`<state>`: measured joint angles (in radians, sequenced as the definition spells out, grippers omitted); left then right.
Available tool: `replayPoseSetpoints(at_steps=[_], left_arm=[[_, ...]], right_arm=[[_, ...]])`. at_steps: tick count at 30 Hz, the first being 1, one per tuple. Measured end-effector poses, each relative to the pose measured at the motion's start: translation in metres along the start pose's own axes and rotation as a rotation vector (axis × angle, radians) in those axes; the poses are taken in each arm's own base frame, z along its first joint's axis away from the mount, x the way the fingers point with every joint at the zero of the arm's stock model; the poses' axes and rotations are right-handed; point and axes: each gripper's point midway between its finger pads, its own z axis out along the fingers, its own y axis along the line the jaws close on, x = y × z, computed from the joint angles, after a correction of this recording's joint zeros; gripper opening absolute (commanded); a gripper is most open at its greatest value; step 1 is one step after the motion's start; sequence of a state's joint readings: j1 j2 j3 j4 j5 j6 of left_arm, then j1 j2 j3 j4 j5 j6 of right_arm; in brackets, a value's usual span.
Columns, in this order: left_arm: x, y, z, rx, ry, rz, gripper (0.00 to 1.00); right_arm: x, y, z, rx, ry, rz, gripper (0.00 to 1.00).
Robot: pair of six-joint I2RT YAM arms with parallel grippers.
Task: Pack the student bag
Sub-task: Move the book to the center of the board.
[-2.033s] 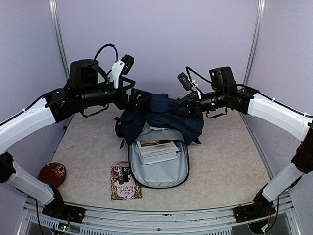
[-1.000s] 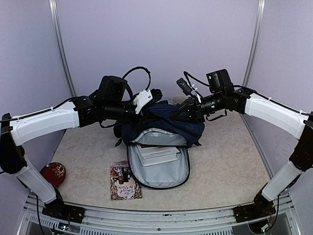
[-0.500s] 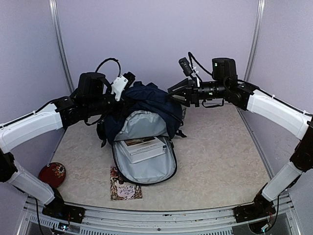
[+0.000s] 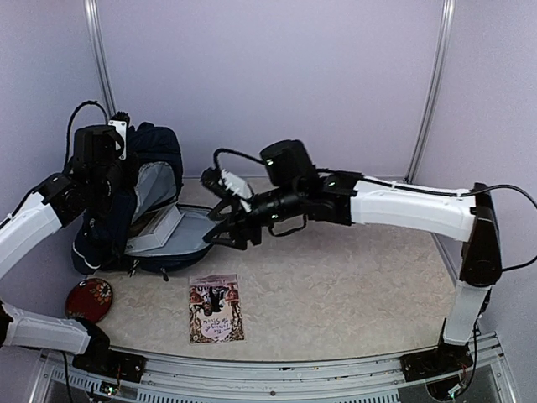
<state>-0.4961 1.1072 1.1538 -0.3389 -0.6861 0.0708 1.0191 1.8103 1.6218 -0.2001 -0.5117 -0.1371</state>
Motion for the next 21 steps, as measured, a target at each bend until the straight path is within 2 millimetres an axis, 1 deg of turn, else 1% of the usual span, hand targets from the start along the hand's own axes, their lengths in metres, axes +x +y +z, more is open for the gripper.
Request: replayPoseSetpoints(at_steps=[2,4,7,10,12,14,16,18,21], left_arm=[[0.016,0.006,0.004,-0.025,0.031,0.003,0.00],[0.024,0.010,0.007,-0.037,0.048,-0.001,0.00],[0.026,0.017,0.010,-0.041,0.052,-0.018,0.00],[0.025,0.029,0.012,-0.060,0.040,-0.055,0.00],[0.026,0.033,0.011,-0.062,0.031,-0.075,0.00],[0.028,0.033,0.012,-0.054,0.030,-0.083,0.00],[0.029,0.031,0.012,-0.042,0.031,-0.085,0.00],[0.030,0.028,0.013,-0.029,0.033,-0.085,0.00],[0.031,0.026,0.013,-0.021,0.033,-0.085,0.00]], right_arm=[[0.026,0.018,0.043,-0.055,0.071,-0.014,0.60],[0.059,0.040,0.079,-0.106,0.150,-0.022,0.59],[0.103,0.066,0.118,-0.151,0.250,-0.045,0.59],[0.133,0.083,0.154,-0.167,0.320,-0.093,0.58],[0.145,0.090,0.178,-0.163,0.350,-0.134,0.57],[0.155,0.092,0.196,-0.151,0.373,-0.167,0.55],[0.167,0.094,0.209,-0.139,0.398,-0.198,0.49],[0.184,0.098,0.213,-0.135,0.439,-0.221,0.43],[0.205,0.095,0.212,-0.115,0.507,-0.244,0.41]])
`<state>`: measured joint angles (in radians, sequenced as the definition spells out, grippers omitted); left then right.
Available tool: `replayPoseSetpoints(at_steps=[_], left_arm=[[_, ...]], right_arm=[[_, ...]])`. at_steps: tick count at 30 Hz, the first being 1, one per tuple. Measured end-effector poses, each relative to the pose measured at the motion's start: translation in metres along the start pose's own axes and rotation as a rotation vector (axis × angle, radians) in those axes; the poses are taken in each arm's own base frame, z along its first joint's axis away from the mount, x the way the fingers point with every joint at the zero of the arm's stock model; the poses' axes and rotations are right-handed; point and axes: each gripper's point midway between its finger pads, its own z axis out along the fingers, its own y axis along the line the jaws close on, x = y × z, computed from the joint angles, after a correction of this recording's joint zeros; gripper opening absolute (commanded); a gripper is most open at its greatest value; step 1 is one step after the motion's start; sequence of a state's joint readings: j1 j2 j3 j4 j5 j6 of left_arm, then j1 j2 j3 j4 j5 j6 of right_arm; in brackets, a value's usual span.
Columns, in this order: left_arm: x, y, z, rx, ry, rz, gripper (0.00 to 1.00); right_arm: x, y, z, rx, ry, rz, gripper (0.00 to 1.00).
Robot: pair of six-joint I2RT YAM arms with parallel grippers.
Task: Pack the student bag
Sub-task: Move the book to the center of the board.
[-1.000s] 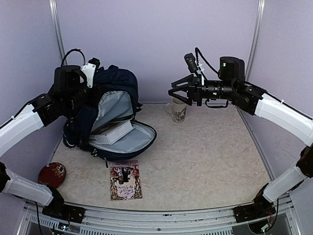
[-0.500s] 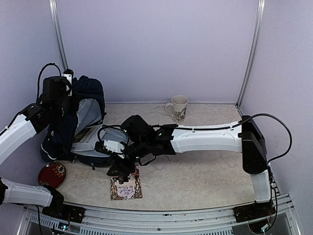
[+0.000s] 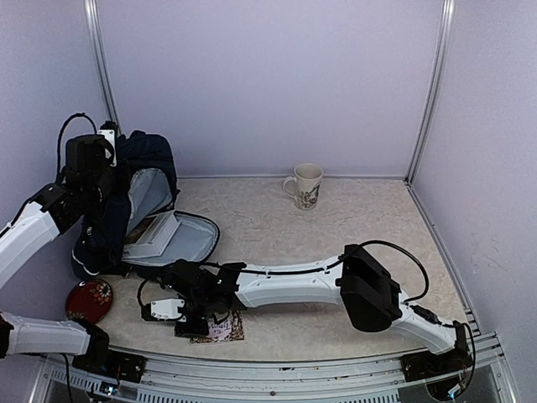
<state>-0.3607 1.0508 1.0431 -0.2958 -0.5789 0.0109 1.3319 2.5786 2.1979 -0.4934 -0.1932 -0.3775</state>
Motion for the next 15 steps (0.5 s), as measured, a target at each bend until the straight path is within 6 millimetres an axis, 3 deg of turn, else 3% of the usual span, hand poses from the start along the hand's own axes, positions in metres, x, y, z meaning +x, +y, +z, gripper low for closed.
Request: replayPoseSetpoints(at_steps=[4,7,15], left_arm=[[0.001,-0.002,0.001,0.008,-0.002,-0.001,0.00],[0.001,-0.003,0.001,0.014,-0.003,-0.002,0.00],[0.002,-0.009,0.002,0.048,0.001,0.000,0.00]], right_arm=[[0.012,-0.008,-0.001,0.049,0.046,-0.007,0.41],[0.025,-0.011,-0.013,0.097,0.088,-0.008,0.41],[0.101,-0.015,-0.076,0.216,0.274,0.069,0.41]])
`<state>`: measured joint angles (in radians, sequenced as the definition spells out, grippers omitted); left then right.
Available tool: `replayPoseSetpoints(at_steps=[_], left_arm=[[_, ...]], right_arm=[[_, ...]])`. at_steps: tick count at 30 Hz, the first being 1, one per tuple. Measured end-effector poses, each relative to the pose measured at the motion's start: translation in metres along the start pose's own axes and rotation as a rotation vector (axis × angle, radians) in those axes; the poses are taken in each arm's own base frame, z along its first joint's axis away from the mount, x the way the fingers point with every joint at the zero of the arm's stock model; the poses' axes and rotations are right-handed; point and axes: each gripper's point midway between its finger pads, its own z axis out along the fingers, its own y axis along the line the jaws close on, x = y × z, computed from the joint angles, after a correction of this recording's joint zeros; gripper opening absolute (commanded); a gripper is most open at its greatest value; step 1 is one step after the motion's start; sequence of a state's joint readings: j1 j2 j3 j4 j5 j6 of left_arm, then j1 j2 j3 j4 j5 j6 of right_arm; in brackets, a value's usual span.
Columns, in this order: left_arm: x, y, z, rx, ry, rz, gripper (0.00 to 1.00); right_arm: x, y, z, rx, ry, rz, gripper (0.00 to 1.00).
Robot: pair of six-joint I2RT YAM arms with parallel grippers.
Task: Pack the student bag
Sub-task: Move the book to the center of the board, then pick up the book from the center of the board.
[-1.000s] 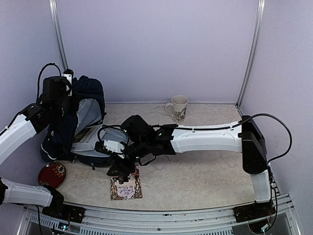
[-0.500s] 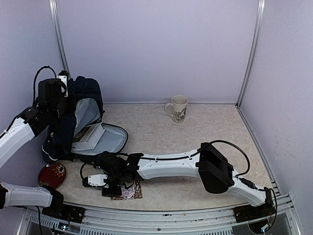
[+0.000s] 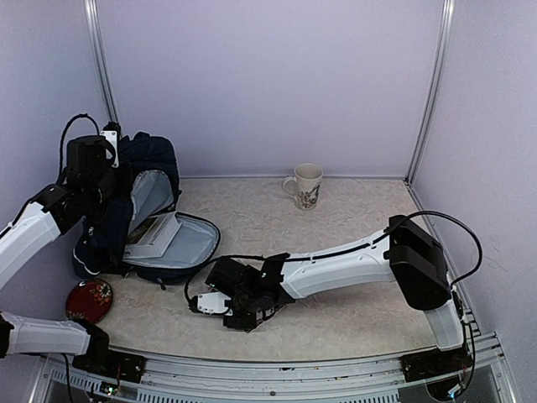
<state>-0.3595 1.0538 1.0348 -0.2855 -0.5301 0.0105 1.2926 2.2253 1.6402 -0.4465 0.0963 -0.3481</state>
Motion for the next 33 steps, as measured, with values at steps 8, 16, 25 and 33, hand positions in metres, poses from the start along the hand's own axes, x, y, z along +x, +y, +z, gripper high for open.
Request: replayPoseSetpoints(at_steps=[8,16,25,33], left_arm=[[0.011,-0.031,0.000,0.062,0.020,0.009,0.00],[0.046,-0.081,-0.009,0.137,0.081,-0.012,0.00],[0.114,-0.133,-0.029,0.284,0.201,-0.108,0.00],[0.188,-0.185,-0.026,0.386,0.347,-0.118,0.00]], right_arm=[[0.112,-0.046,-0.054,0.095,0.184,0.317,0.48],[0.150,-0.078,-0.143,0.123,-0.038,0.881,0.67],[0.178,-0.078,-0.117,-0.121,-0.217,1.458,0.57],[0.171,-0.066,-0.090,-0.296,-0.249,1.587,0.58]])
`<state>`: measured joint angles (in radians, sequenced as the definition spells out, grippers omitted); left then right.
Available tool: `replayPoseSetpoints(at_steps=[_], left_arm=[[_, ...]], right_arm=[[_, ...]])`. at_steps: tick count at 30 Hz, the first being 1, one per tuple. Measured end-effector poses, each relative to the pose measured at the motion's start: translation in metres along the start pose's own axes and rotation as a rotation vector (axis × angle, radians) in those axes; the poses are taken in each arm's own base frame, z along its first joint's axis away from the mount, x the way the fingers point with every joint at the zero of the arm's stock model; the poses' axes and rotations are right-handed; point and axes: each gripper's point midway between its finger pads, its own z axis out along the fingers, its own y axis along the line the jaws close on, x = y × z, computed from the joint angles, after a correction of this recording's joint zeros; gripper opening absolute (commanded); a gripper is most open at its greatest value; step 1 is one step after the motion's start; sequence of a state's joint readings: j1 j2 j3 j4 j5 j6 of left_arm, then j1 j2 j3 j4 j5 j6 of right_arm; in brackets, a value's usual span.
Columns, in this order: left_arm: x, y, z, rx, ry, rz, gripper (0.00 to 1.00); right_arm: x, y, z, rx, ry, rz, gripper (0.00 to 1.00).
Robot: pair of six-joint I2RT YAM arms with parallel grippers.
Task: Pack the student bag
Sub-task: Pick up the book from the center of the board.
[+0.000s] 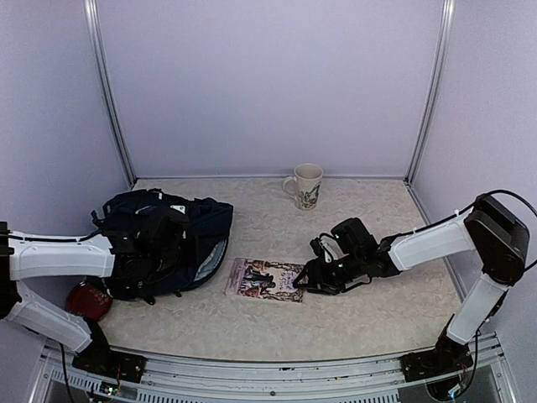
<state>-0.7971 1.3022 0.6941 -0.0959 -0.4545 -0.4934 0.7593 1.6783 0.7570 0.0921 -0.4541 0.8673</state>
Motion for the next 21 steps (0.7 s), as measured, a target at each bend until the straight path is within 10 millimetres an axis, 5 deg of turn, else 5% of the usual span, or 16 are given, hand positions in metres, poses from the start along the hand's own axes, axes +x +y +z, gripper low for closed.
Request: replayPoseSetpoints(at_steps=[14,21], left_arm=[[0.034,-0.028,0.052,0.055,0.088,0.041,0.00],[0.040,-0.041,0.068,0.112,0.114,0.036,0.00]], right_arm=[[-0.012,-0.020,-0.003,0.079,-0.064,0.042,0.65],[-0.029,-0.001,0.018,-0.048,-0.072,0.065,0.63]])
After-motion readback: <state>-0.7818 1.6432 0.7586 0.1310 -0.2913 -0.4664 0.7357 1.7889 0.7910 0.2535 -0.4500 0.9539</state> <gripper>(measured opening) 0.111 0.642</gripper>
